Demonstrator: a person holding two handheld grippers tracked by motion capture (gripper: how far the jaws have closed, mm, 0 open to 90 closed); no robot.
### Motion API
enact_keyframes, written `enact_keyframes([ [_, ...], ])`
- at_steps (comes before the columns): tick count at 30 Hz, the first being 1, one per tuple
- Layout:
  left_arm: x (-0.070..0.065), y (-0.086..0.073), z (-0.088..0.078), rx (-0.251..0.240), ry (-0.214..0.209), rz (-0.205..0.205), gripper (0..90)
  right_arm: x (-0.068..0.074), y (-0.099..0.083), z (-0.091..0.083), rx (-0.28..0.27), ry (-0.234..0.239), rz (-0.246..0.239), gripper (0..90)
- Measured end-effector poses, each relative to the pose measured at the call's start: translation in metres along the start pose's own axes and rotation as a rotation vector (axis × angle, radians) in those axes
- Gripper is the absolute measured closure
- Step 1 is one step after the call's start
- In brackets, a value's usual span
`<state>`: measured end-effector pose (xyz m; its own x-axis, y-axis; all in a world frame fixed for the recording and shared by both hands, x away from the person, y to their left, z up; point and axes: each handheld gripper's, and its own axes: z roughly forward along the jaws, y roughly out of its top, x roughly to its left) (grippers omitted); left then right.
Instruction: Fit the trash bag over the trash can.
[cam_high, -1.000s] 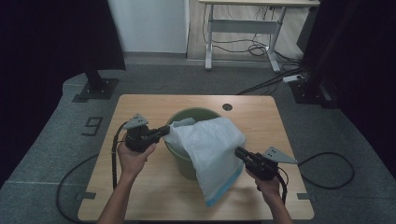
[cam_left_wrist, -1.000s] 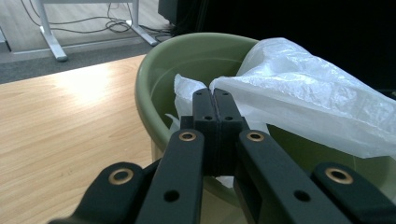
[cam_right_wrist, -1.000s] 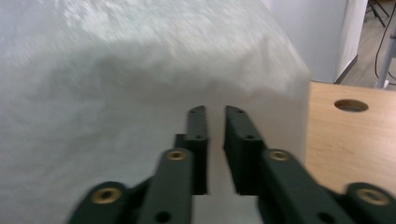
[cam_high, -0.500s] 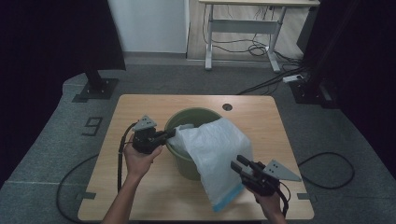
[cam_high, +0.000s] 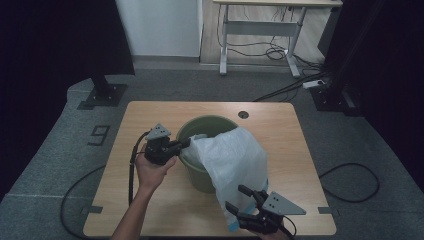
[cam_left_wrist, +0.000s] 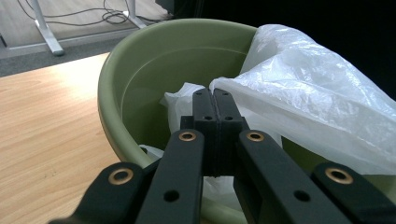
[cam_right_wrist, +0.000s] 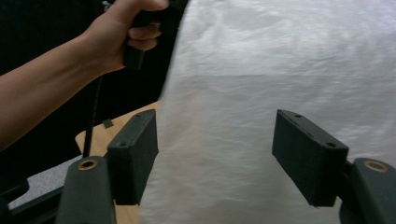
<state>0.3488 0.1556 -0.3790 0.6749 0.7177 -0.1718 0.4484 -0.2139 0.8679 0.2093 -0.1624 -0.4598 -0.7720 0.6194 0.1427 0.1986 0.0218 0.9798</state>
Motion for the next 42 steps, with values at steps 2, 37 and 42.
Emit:
enact_keyframes([
  [2,-0.001,0.000,0.001,0.000,-0.001,-0.003,89.9,0.006,-0.001,0.001,0.011,-0.012,-0.019,26.0],
  [37,-0.013,0.003,0.001,0.008,-0.057,0.027,89.9,-0.003,-0.012,0.039,0.093,-0.279,-0.068,48.7],
  [42,-0.016,0.001,0.002,0.022,-0.075,0.040,89.9,-0.008,-0.012,0.039,0.088,-0.286,-0.075,59.8],
])
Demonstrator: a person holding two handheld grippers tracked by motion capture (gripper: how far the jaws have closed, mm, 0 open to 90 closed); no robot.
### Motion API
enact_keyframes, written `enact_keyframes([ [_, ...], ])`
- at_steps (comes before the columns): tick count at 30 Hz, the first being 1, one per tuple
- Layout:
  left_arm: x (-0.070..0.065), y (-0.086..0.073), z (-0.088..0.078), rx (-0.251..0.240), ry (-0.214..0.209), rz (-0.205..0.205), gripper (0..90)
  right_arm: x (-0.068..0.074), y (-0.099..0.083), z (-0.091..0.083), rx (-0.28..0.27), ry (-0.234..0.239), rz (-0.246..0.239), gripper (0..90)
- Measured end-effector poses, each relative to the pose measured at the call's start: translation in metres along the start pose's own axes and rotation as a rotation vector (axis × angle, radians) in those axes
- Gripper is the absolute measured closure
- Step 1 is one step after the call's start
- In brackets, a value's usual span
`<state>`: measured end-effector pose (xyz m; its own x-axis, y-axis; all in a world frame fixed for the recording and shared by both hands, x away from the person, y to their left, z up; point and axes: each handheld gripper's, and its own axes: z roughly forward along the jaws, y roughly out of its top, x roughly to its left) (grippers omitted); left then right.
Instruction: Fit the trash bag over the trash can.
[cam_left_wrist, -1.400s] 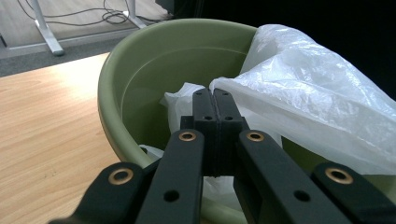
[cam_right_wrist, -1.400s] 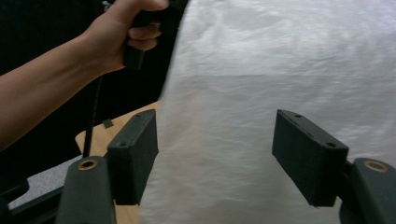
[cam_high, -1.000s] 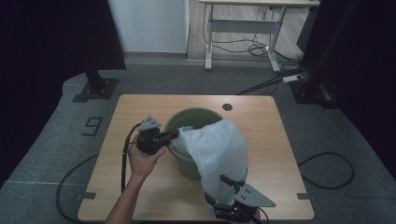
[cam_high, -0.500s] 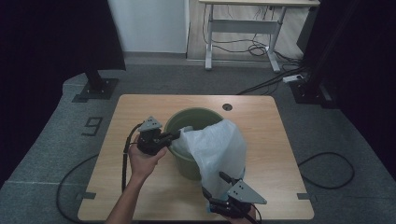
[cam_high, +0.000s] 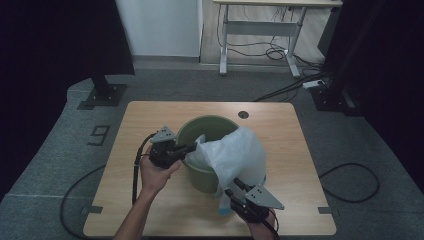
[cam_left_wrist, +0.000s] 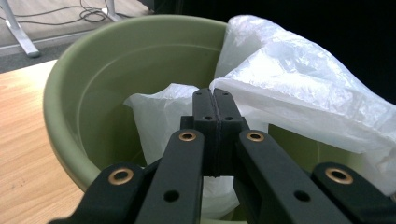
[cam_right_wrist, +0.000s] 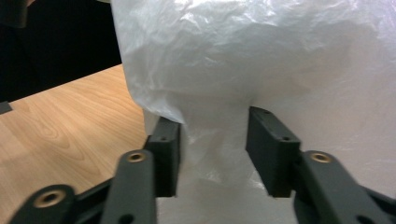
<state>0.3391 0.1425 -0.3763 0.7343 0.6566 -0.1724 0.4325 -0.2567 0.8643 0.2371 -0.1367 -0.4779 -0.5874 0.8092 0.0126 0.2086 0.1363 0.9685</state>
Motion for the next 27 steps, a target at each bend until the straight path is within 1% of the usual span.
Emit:
enact_keyframes([
  [1,-0.001,0.000,0.000,0.001,-0.004,0.003,89.9,-0.002,0.001,0.000,-0.002,0.005,-0.003,65.5],
  [2,-0.001,-0.001,0.000,0.002,-0.008,0.005,89.9,-0.002,0.001,0.000,-0.002,0.005,-0.003,65.5],
  [4,-0.003,-0.002,-0.001,0.005,-0.015,0.011,89.8,-0.004,0.002,0.000,-0.008,0.004,-0.013,72.2],
  [5,-0.003,-0.002,-0.001,0.010,-0.017,0.012,89.8,-0.005,0.003,0.000,-0.013,0.000,-0.017,74.5],
  [7,-0.004,-0.003,-0.002,0.020,-0.023,0.020,89.8,-0.007,0.005,-0.002,-0.029,-0.018,-0.022,82.3],
  [9,-0.004,-0.004,-0.004,0.031,-0.032,0.028,89.8,-0.009,0.007,-0.005,-0.049,-0.031,-0.026,87.6],
  [11,-0.004,-0.005,-0.006,0.038,-0.046,0.037,89.1,-0.009,0.009,-0.009,-0.069,-0.057,-0.042,88.7],
  [12,-0.004,-0.005,-0.007,0.037,-0.046,0.038,88.0,-0.010,0.011,-0.012,-0.086,-0.072,-0.050,88.8],
  [15,-0.003,-0.005,-0.010,0.032,-0.062,0.033,87.3,-0.011,0.016,-0.017,-0.122,-0.106,-0.077,88.8],
  [16,-0.003,-0.005,-0.011,0.031,-0.066,0.032,87.2,-0.012,0.018,-0.019,-0.132,-0.113,-0.087,88.8],
  [19,-0.003,-0.004,-0.014,0.023,-0.065,0.038,85.4,-0.016,0.025,-0.023,-0.149,-0.122,-0.095,88.8],
  [21,-0.004,-0.002,-0.018,0.009,-0.053,0.046,78.8,-0.019,0.030,-0.025,-0.152,-0.121,-0.101,88.9],
  [22,-0.005,-0.001,-0.021,-0.015,-0.045,0.045,72.6,-0.021,0.032,-0.026,-0.153,-0.120,-0.100,88.9],
  [23,-0.005,0.001,-0.023,-0.029,-0.047,0.042,67.7,-0.022,0.034,-0.026,-0.152,-0.117,-0.103,88.9],
  [25,-0.006,0.004,-0.028,-0.060,-0.083,0.032,61.2,-0.024,0.035,-0.027,-0.149,-0.110,-0.102,88.9],
  [26,-0.007,0.007,-0.030,-0.070,-0.099,0.031,58.5,-0.024,0.036,-0.026,-0.146,-0.105,-0.099,88.9],
  [27,-0.009,0.010,-0.031,-0.071,-0.104,0.031,57.0,-0.025,0.035,-0.026,-0.140,-0.100,-0.102,88.9],
])
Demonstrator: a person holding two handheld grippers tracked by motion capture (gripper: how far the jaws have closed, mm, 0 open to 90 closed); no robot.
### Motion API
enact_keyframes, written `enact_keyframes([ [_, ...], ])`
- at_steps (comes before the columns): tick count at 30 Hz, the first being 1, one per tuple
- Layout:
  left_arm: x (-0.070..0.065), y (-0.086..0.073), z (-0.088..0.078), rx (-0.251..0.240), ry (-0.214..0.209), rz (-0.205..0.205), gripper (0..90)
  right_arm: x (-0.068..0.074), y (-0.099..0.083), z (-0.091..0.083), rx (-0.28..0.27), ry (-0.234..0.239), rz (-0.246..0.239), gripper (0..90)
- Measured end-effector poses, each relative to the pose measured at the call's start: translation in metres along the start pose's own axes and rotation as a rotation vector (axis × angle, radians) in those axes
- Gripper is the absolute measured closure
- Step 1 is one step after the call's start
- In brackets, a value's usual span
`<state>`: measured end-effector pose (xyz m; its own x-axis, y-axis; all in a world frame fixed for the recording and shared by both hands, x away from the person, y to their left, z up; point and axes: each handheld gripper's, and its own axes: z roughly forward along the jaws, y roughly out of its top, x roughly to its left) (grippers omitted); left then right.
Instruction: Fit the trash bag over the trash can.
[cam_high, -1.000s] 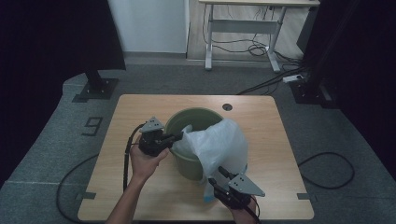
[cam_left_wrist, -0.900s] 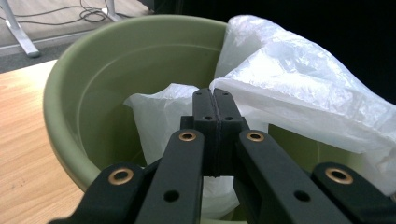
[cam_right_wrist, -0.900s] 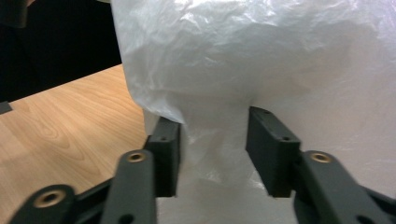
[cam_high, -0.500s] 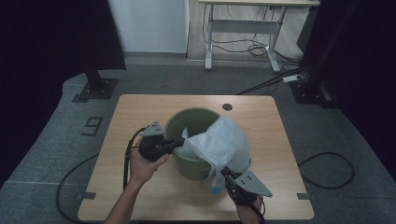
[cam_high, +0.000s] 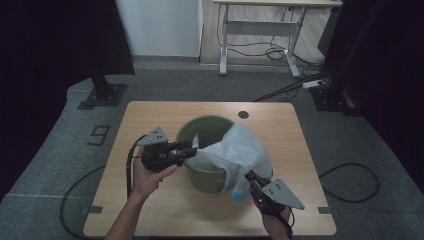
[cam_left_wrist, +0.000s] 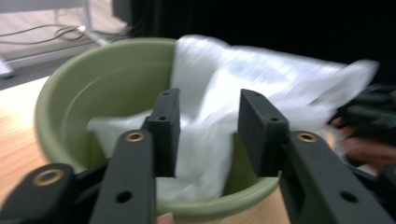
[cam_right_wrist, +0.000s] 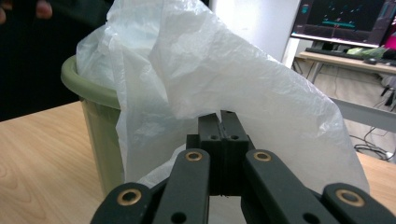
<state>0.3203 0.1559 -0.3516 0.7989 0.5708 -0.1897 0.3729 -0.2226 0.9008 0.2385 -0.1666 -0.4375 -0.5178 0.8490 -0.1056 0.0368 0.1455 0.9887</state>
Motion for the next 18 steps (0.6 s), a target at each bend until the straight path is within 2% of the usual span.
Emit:
enact_keyframes([
  [5,-0.010,0.015,0.007,0.024,-0.009,0.023,53.4,0.007,-0.005,0.002,0.026,0.032,-0.005,88.9],
  [10,-0.016,0.027,0.023,0.071,-0.024,0.038,52.7,0.012,-0.008,0.004,0.043,0.058,-0.022,88.9],
  [18,-0.024,0.030,0.049,0.124,-0.071,0.040,48.7,0.014,-0.012,0.004,0.064,0.070,-0.035,88.9],
])
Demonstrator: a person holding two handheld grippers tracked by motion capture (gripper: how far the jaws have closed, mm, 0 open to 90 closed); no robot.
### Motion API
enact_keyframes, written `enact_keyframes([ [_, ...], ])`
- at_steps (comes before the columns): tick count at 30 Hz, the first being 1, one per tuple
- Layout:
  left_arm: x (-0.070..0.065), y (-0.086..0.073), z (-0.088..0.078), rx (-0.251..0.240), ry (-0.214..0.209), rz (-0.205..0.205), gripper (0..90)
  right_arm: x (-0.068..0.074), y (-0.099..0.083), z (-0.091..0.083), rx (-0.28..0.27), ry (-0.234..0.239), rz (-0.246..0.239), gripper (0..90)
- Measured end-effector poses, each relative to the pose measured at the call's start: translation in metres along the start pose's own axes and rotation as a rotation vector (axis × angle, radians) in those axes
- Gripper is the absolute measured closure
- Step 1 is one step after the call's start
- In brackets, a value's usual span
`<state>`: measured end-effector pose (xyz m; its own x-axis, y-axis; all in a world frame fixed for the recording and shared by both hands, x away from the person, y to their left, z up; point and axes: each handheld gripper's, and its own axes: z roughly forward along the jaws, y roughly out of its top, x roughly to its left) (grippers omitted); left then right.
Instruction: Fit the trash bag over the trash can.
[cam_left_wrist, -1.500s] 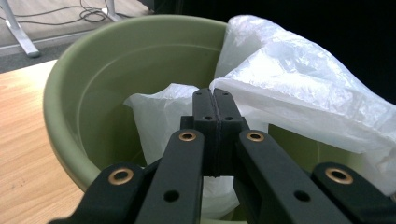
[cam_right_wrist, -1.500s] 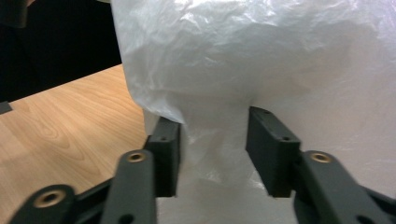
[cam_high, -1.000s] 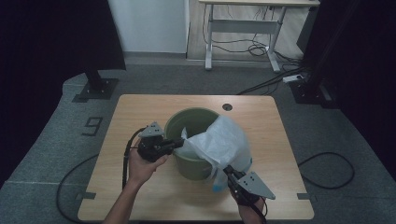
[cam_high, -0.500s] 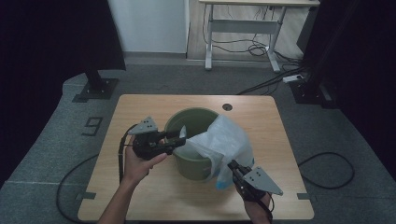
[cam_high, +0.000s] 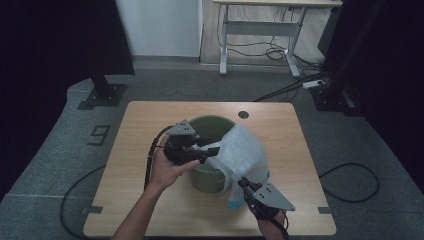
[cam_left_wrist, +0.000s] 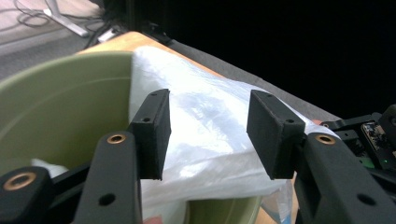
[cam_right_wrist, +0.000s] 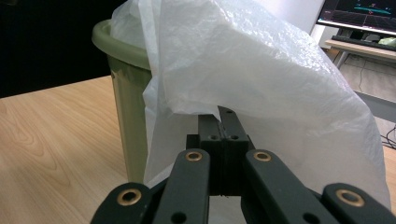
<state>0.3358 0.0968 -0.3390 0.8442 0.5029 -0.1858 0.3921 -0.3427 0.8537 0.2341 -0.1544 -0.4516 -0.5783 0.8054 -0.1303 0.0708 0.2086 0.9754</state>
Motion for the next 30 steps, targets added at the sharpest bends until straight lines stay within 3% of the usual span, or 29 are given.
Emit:
enact_keyframes([
  [4,-0.002,0.000,0.008,0.017,-0.010,-0.005,44.9,0.001,-0.002,0.000,0.004,0.004,-0.007,88.9],
  [9,-0.008,-0.001,0.019,0.045,0.008,-0.004,33.7,0.003,-0.002,0.001,0.006,0.009,-0.014,88.9],
  [13,-0.011,-0.005,0.028,0.076,0.007,0.003,33.5,0.005,-0.002,0.003,0.004,0.014,-0.011,88.9],
  [17,-0.012,-0.009,0.034,0.106,0.019,0.004,42.6,0.005,-0.002,0.002,0.002,0.016,-0.011,88.9],
  [20,-0.010,-0.012,0.037,0.119,0.027,-0.022,51.8,0.004,-0.002,0.002,0.001,0.014,-0.009,88.9],
  [30,-0.009,-0.012,0.035,0.079,0.026,-0.041,81.1,0.004,-0.002,-0.001,-0.004,0.017,-0.003,88.8],
])
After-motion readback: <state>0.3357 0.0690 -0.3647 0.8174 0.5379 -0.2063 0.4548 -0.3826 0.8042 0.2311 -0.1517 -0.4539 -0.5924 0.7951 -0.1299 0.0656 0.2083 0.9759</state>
